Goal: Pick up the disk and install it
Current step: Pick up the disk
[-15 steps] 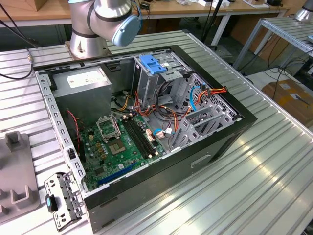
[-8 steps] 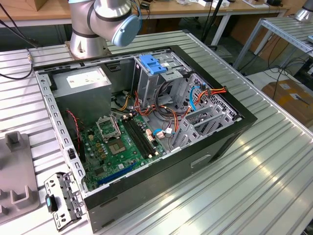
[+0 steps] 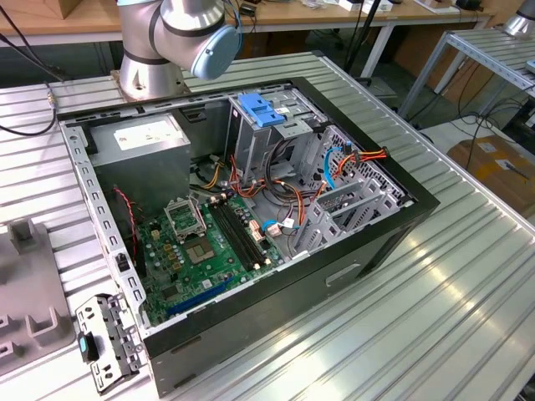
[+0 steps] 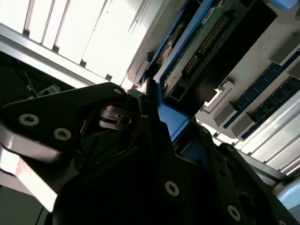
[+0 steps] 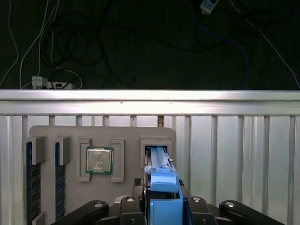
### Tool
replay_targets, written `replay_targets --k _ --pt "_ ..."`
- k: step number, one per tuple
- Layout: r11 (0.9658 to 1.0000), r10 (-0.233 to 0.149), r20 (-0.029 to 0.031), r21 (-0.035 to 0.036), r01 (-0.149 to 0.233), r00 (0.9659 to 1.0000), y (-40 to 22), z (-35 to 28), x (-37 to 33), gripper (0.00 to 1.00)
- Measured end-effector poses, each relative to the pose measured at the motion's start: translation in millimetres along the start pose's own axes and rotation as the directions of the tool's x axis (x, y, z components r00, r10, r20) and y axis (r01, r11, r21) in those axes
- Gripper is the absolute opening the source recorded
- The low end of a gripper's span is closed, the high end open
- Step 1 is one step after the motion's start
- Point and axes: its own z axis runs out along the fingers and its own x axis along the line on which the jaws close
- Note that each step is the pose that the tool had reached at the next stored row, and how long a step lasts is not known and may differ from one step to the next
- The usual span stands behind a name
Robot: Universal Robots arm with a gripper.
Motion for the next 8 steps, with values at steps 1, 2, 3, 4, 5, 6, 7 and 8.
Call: replay_targets --k 1,2,3,4,5,6,7,8 --pt "1.0000 -0.003 0.0000 -0.0001 0.003 1.0000 0.0 0.0 0.0 0.37" --pt "1.0000 -0.005 0.0000 -0.0001 0.005 1.0000 0.0 0.0 0.0 0.37" --pt "1.0000 -0.007 0.0000 -0.0001 0.007 1.0000 0.0 0.0 0.0 0.37" --pt "1.0000 -0.009 0.0000 -0.0001 0.009 1.0000 0.0 0.0 0.0 0.37" --pt "0.9999 -0.012 0.0000 -0.0002 0.012 0.9999 0.0 0.0 0.0 0.37" --pt "0.9999 -0.014 0.0000 -0.0002 0.014 0.9999 0.0 0.0 0.0 0.37" --pt "0.9999 -0.014 0.0000 -0.0002 0.014 0.9999 0.0 0.0 0.0 0.37" --pt "0.9999 -0.014 0.0000 -0.0002 0.014 0.9999 0.0 0.0 0.0 0.37"
